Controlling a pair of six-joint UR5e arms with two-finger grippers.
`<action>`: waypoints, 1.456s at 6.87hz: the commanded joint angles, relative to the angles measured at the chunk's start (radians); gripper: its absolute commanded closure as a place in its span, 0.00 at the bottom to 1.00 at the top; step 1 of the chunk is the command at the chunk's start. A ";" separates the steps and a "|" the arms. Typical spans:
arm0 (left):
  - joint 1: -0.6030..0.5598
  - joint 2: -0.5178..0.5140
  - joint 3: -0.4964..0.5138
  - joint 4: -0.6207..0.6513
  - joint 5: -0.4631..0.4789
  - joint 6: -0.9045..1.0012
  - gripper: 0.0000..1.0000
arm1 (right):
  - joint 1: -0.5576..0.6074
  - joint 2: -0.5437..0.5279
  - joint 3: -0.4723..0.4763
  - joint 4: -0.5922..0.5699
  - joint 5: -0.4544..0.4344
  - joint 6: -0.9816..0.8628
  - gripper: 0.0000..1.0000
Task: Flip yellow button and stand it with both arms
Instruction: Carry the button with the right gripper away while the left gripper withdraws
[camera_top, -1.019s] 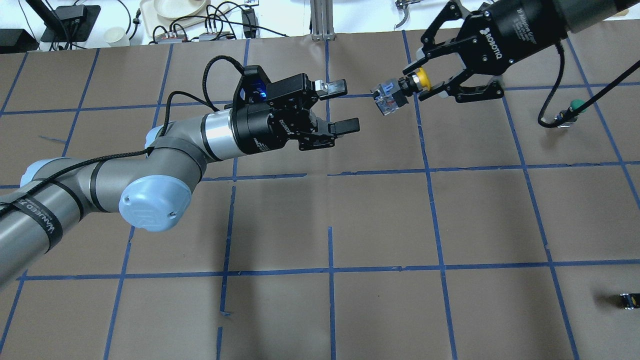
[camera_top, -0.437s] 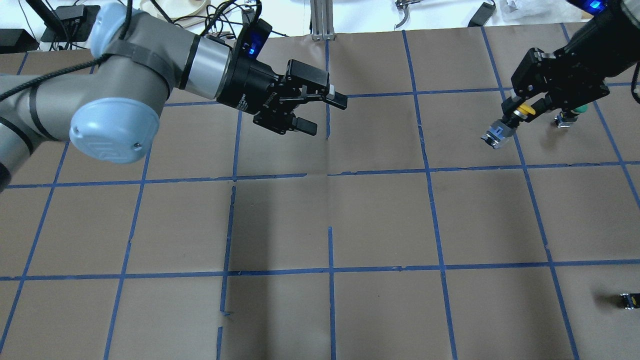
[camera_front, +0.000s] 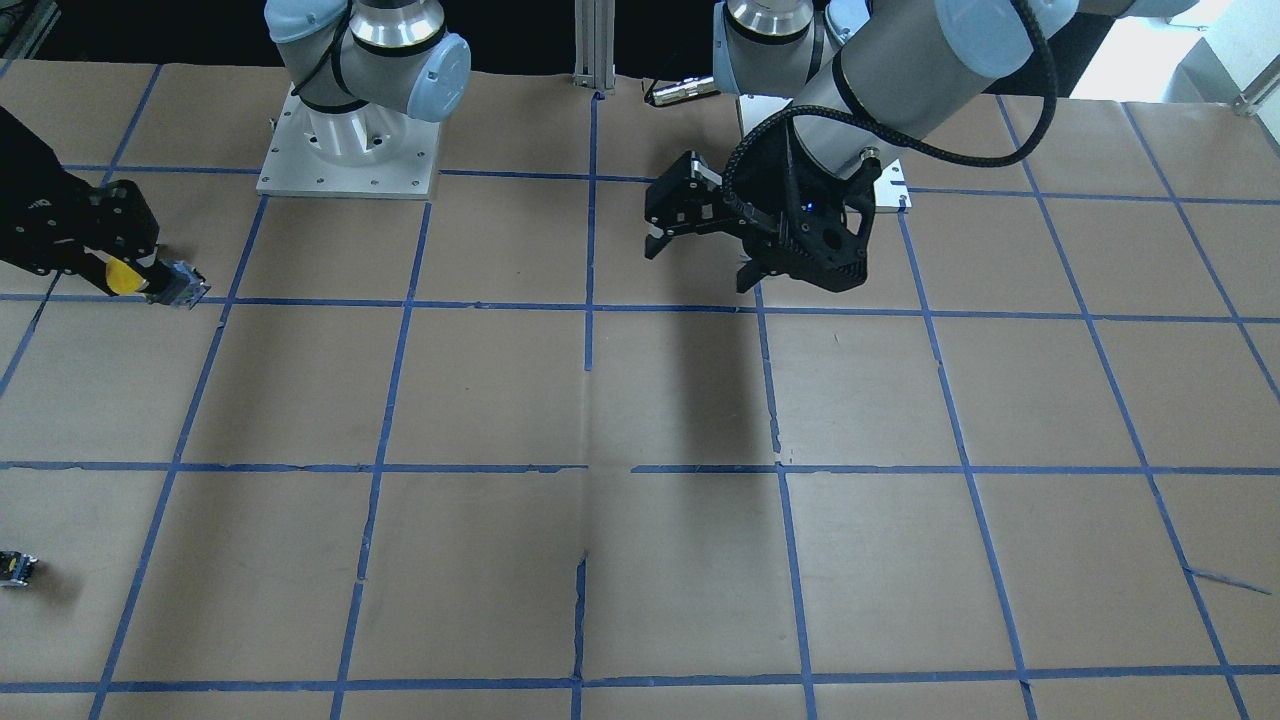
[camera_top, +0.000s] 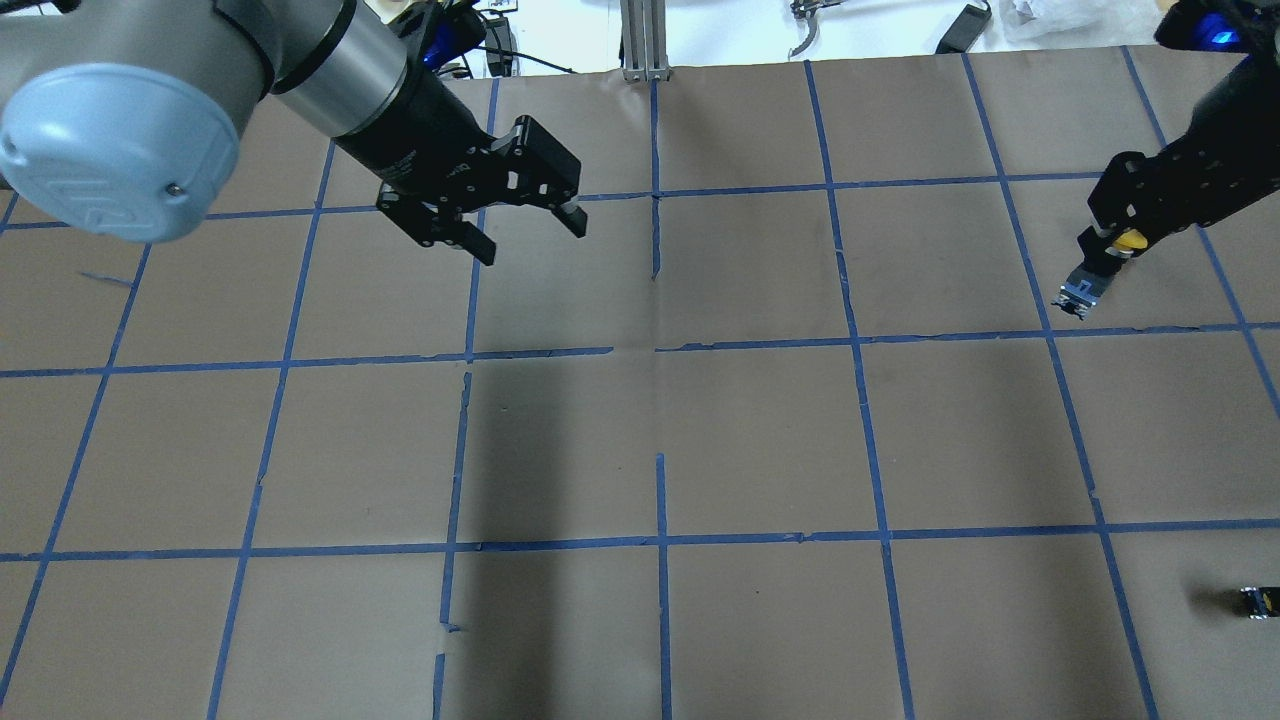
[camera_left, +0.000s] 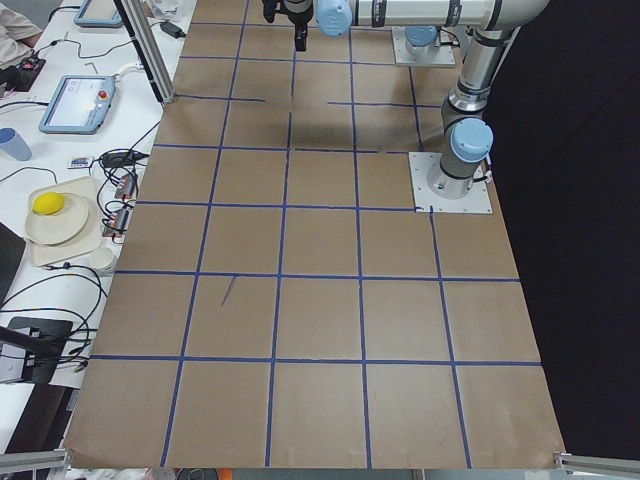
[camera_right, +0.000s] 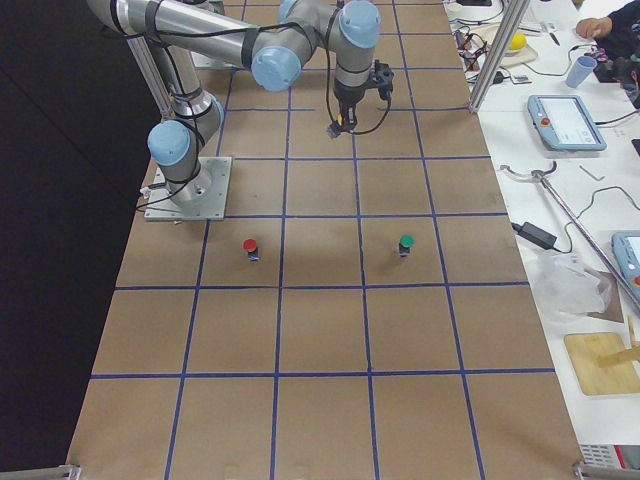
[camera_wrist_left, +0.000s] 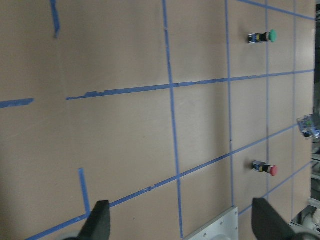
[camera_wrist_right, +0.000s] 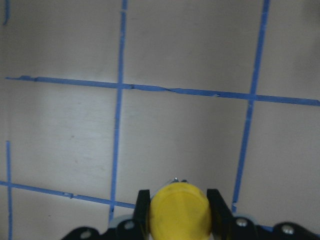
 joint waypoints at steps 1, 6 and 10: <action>-0.008 0.017 0.027 -0.042 0.288 0.001 0.00 | -0.168 0.020 0.156 -0.240 -0.067 -0.005 0.75; -0.013 0.069 -0.031 -0.042 0.352 0.010 0.00 | -0.213 0.141 0.304 -0.689 -0.271 0.293 0.74; -0.013 0.106 -0.060 -0.042 0.352 0.011 0.00 | -0.201 0.216 0.396 -0.916 -0.304 0.574 0.74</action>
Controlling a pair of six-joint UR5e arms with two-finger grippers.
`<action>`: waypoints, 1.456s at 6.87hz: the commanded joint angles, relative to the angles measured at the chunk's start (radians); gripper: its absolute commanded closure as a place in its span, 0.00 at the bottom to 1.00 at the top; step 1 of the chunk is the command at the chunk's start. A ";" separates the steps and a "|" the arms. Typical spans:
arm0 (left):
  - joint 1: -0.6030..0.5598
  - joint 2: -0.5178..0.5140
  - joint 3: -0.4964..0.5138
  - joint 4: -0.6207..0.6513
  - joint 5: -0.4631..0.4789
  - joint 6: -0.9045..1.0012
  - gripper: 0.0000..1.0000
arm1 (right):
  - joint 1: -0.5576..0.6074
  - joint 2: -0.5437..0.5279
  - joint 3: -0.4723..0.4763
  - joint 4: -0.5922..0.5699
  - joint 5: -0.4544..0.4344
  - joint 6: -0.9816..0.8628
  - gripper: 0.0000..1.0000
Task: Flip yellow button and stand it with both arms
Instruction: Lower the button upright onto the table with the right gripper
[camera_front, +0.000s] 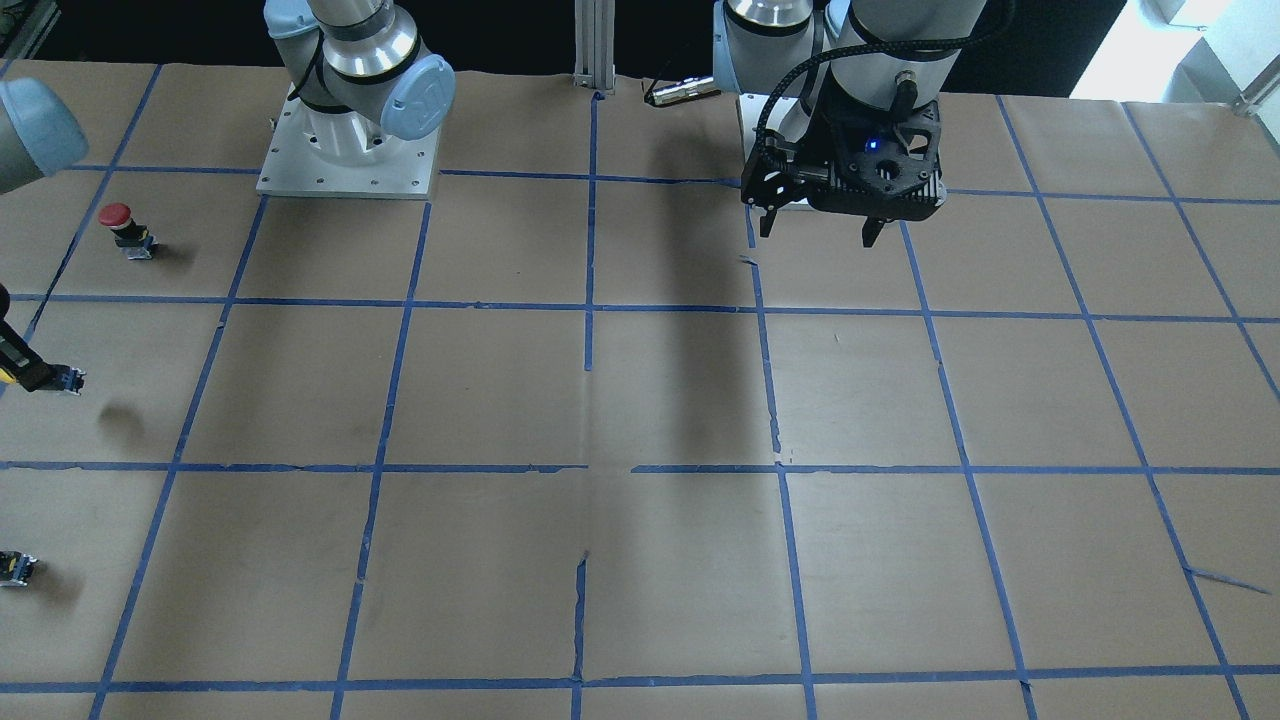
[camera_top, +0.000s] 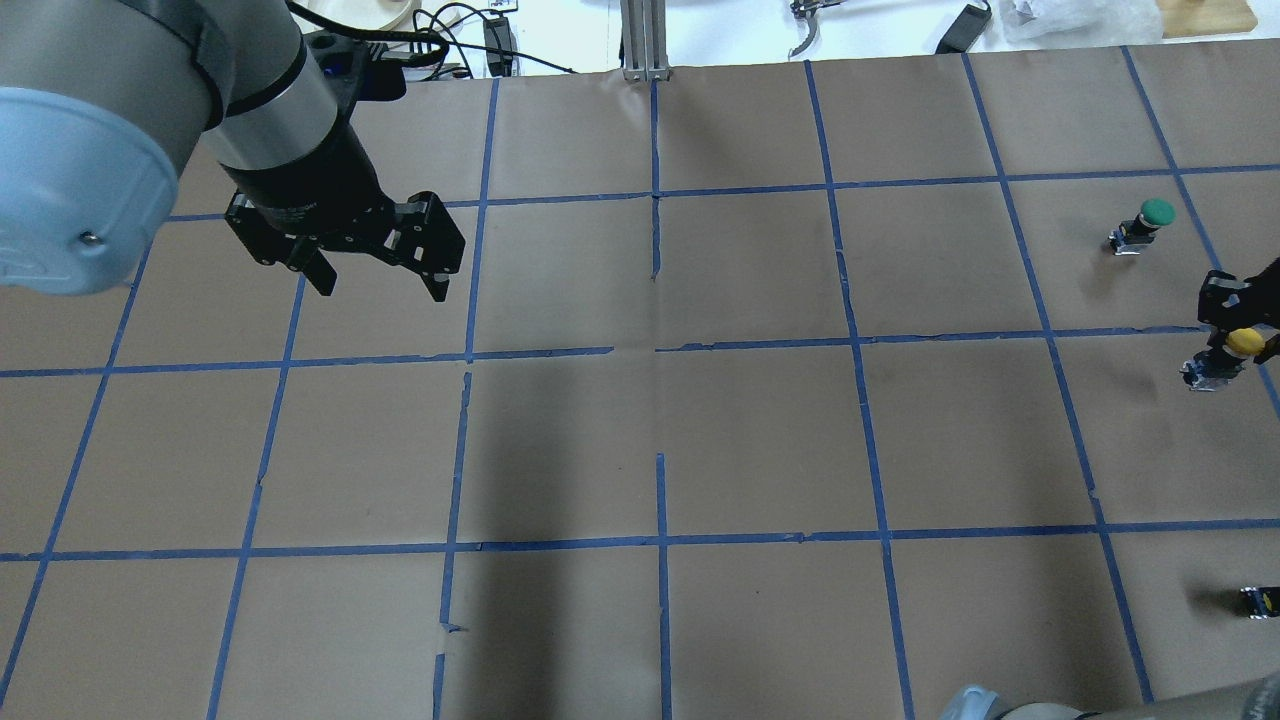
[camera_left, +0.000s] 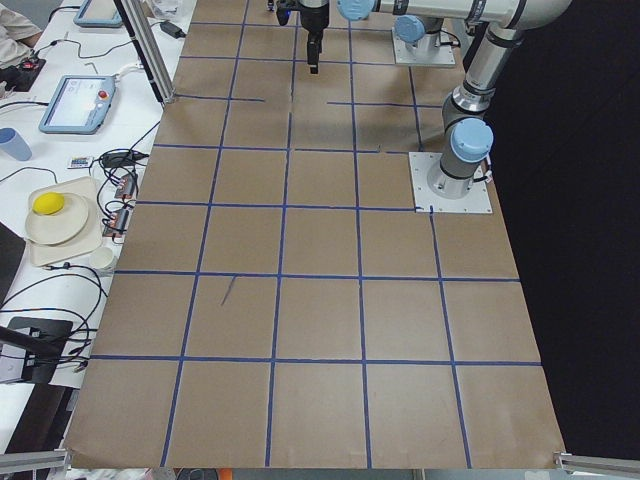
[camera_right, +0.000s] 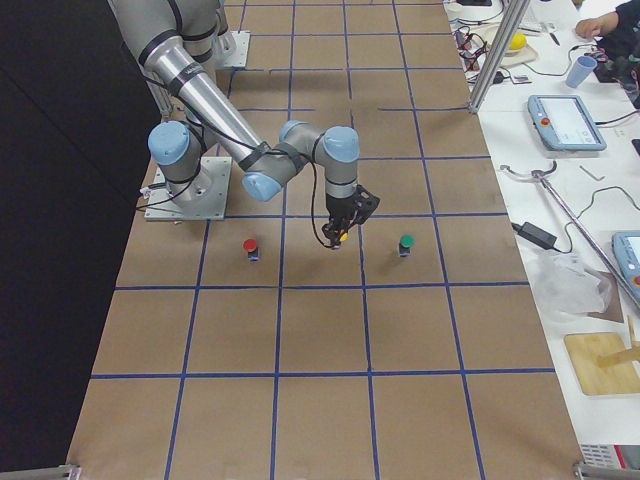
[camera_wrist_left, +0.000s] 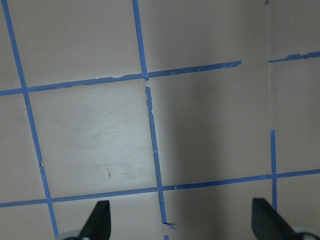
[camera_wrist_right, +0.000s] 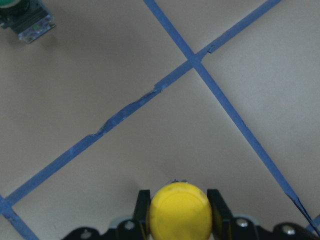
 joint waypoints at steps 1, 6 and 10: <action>0.002 0.006 -0.005 0.000 0.000 0.000 0.00 | 0.004 0.029 0.080 -0.162 -0.004 0.054 0.74; 0.002 0.007 -0.005 0.003 -0.005 0.000 0.00 | 0.004 0.031 0.101 -0.198 -0.029 0.031 0.01; 0.012 0.020 -0.021 0.026 -0.006 -0.001 0.00 | 0.024 -0.049 0.072 -0.034 0.025 -0.070 0.00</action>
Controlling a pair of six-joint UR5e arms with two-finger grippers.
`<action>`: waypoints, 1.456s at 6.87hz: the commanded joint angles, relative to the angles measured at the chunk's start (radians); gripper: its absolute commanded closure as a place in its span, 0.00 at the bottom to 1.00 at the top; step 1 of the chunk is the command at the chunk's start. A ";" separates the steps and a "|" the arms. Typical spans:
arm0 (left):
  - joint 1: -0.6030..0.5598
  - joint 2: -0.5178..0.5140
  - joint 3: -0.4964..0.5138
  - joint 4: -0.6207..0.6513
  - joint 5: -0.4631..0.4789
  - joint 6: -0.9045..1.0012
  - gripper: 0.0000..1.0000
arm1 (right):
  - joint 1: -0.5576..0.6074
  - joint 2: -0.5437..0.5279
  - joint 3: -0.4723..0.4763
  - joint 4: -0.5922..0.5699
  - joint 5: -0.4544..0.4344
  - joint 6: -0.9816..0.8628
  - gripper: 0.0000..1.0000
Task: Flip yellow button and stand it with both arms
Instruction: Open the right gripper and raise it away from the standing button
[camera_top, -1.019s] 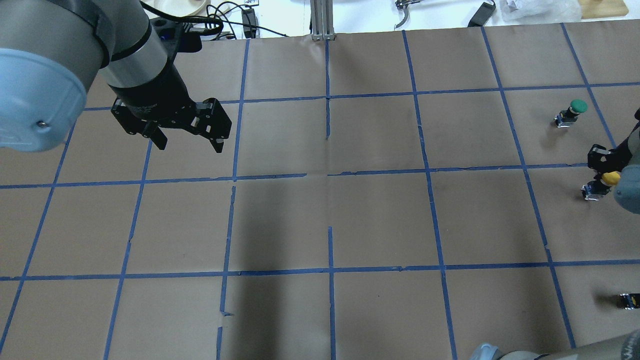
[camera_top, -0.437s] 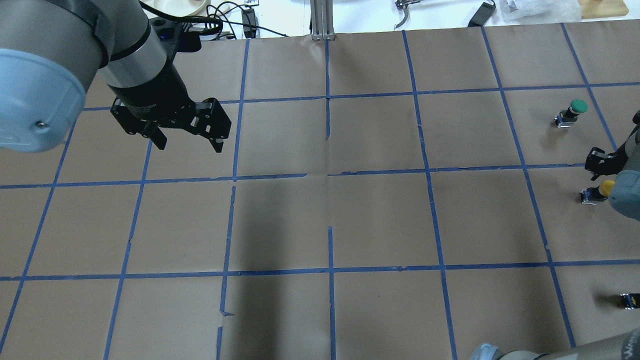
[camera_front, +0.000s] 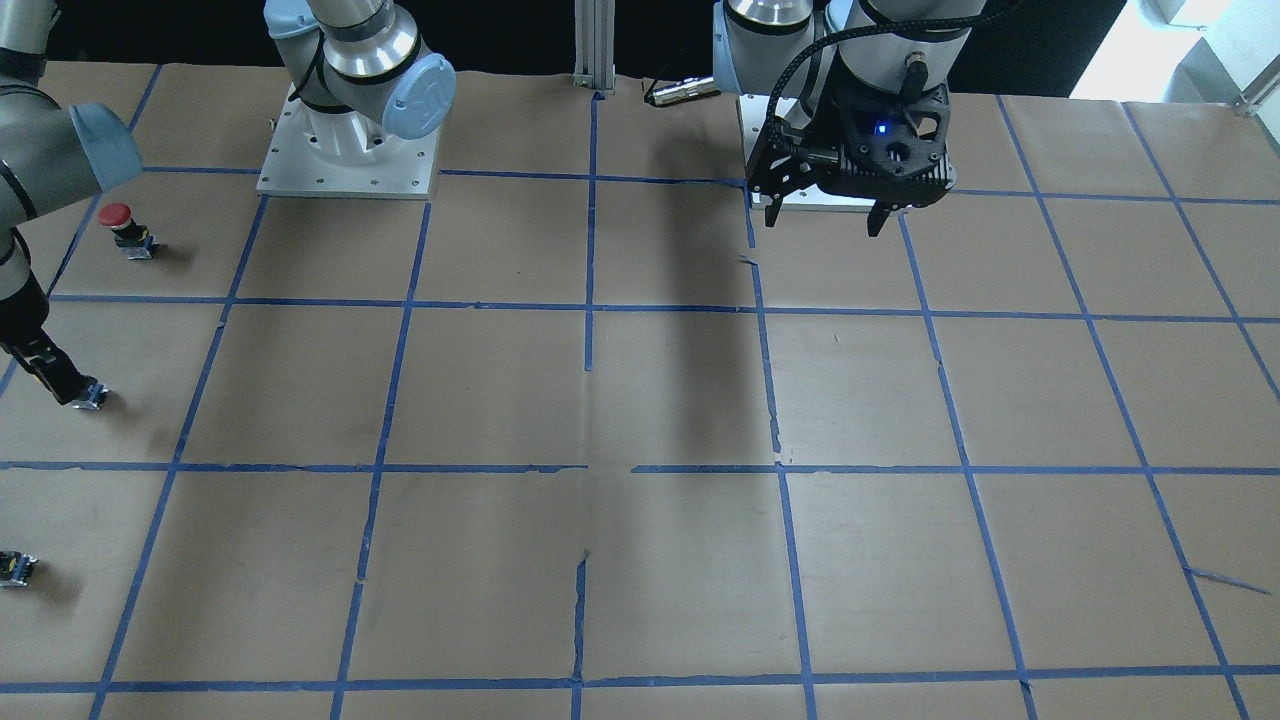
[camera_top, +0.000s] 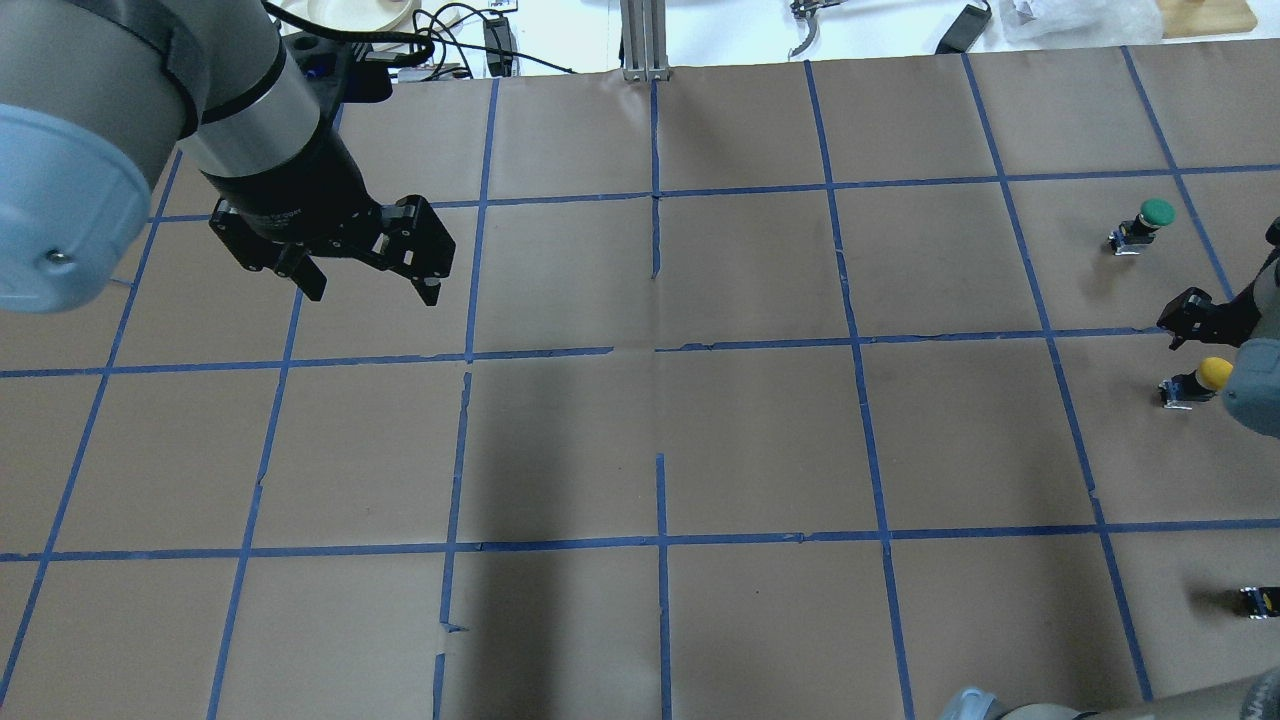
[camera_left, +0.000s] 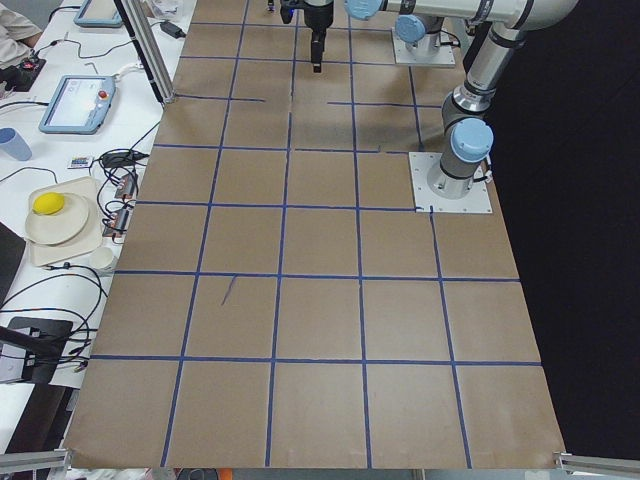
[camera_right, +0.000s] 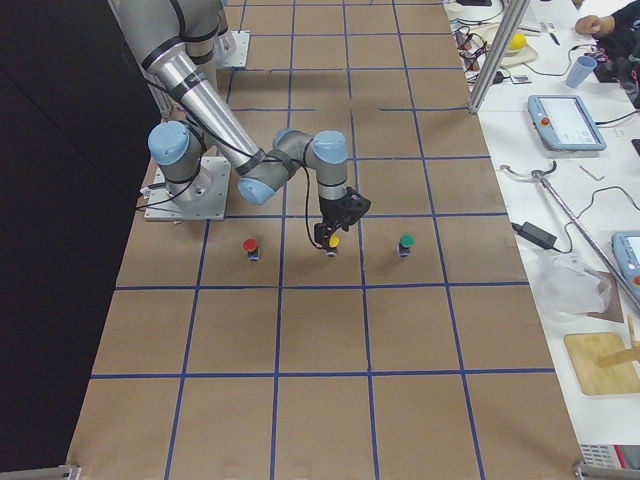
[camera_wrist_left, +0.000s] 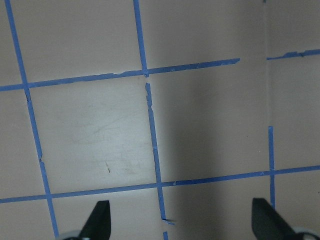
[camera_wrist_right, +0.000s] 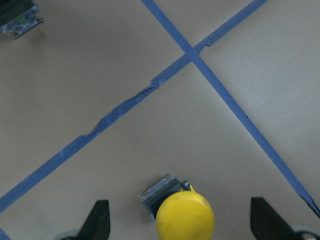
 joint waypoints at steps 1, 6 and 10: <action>0.001 0.001 -0.006 0.044 0.005 -0.001 0.00 | 0.018 -0.124 -0.064 0.284 0.079 -0.065 0.00; 0.002 0.009 -0.008 0.044 0.007 -0.001 0.00 | 0.359 -0.324 -0.421 1.046 0.144 -0.055 0.00; 0.002 0.009 -0.008 0.043 0.007 -0.001 0.00 | 0.589 -0.369 -0.429 1.121 0.146 0.013 0.00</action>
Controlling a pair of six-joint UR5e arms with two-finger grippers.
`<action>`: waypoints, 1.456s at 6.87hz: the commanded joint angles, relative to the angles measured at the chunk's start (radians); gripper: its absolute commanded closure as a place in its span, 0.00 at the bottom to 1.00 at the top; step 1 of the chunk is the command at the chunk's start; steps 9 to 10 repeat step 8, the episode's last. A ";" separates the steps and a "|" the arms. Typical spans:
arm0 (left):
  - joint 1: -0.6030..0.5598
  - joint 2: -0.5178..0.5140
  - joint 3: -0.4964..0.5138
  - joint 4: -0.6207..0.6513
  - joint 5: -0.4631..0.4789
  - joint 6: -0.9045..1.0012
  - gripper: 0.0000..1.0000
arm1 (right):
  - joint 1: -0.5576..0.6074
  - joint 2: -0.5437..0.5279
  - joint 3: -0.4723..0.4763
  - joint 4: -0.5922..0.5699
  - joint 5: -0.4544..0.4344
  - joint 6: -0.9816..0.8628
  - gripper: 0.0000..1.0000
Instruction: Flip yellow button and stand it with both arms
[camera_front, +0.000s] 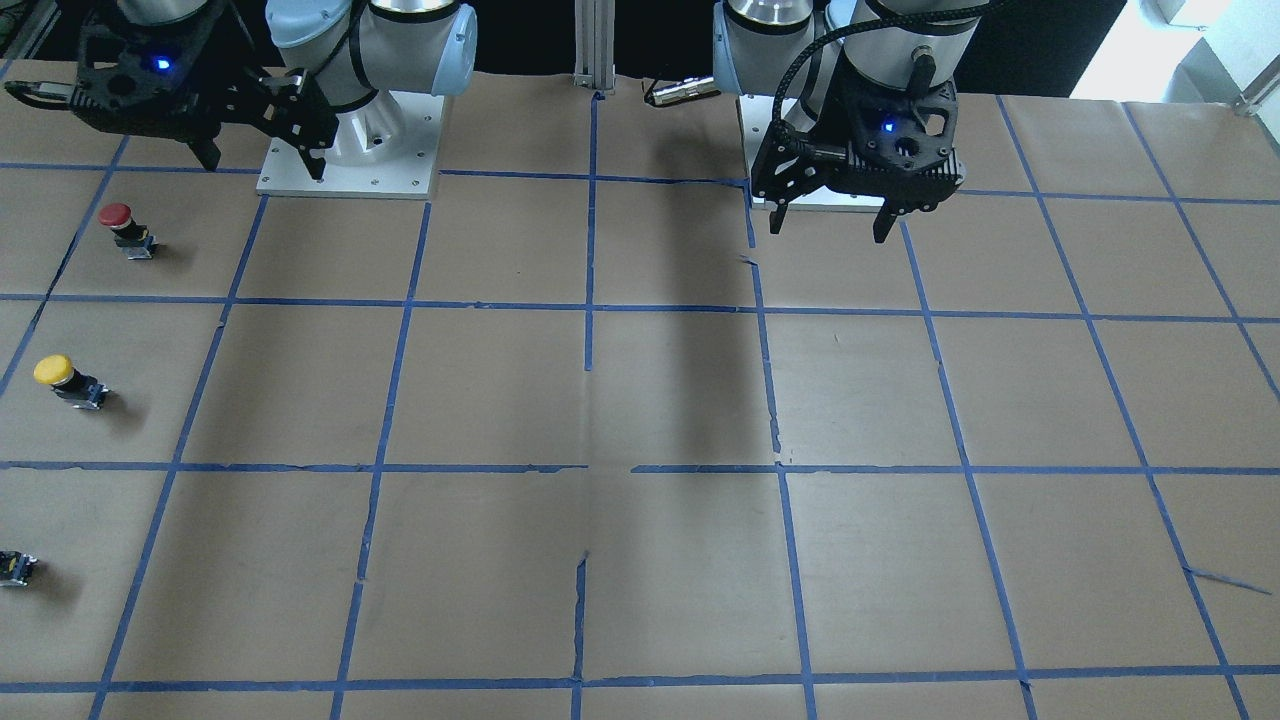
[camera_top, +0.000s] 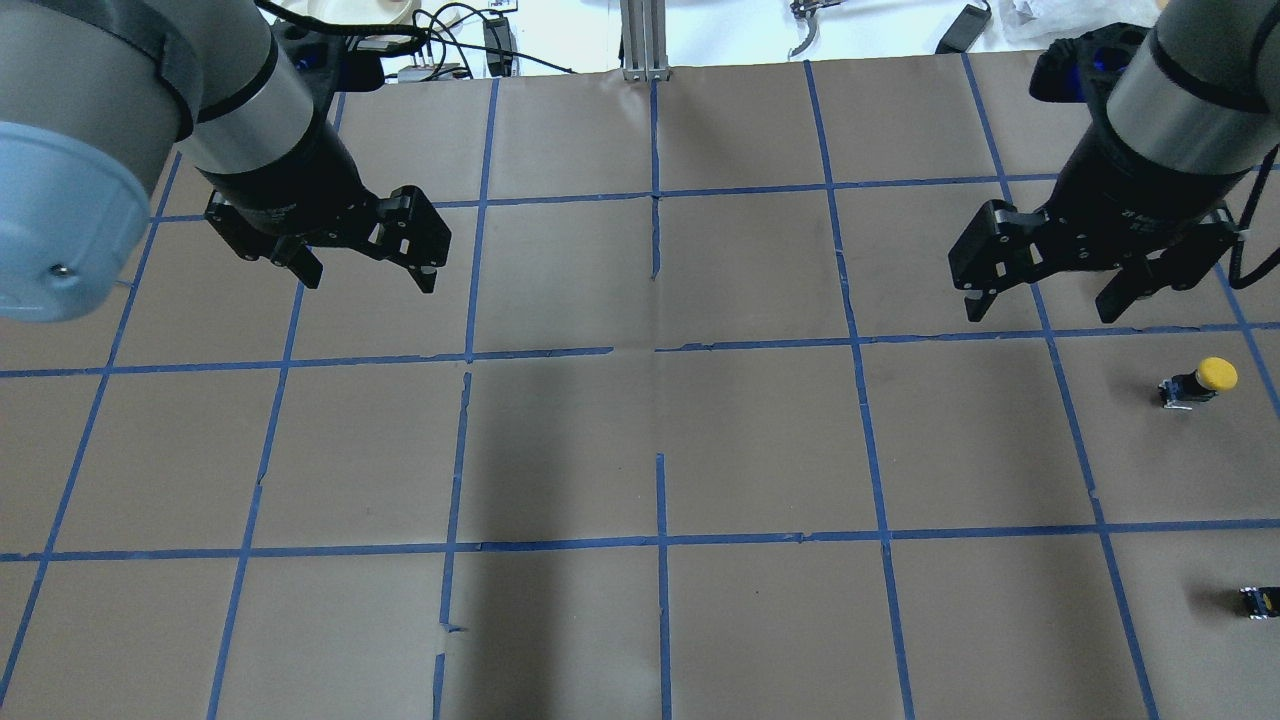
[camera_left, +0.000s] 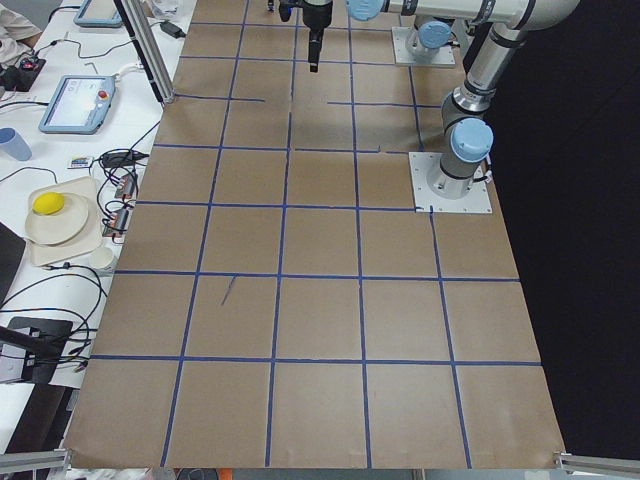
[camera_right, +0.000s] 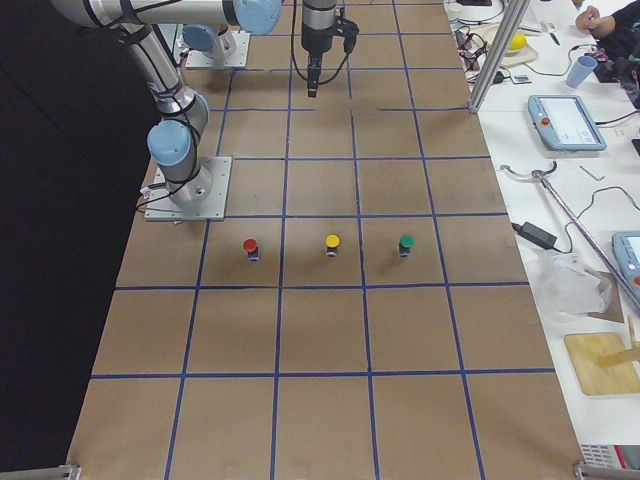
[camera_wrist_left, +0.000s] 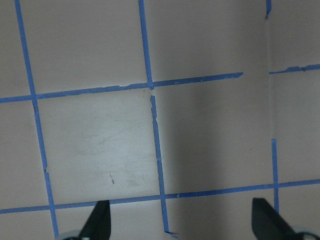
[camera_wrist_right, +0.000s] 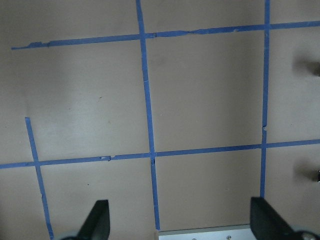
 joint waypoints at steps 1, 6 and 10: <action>0.000 0.000 0.000 -0.003 0.000 0.000 0.00 | 0.028 -0.005 0.016 0.010 0.002 0.021 0.00; 0.000 0.001 0.000 -0.003 0.000 0.000 0.00 | 0.033 -0.004 0.030 0.006 0.027 0.018 0.00; 0.000 0.001 0.000 -0.004 0.000 0.000 0.00 | 0.033 -0.001 0.030 0.006 0.022 0.010 0.00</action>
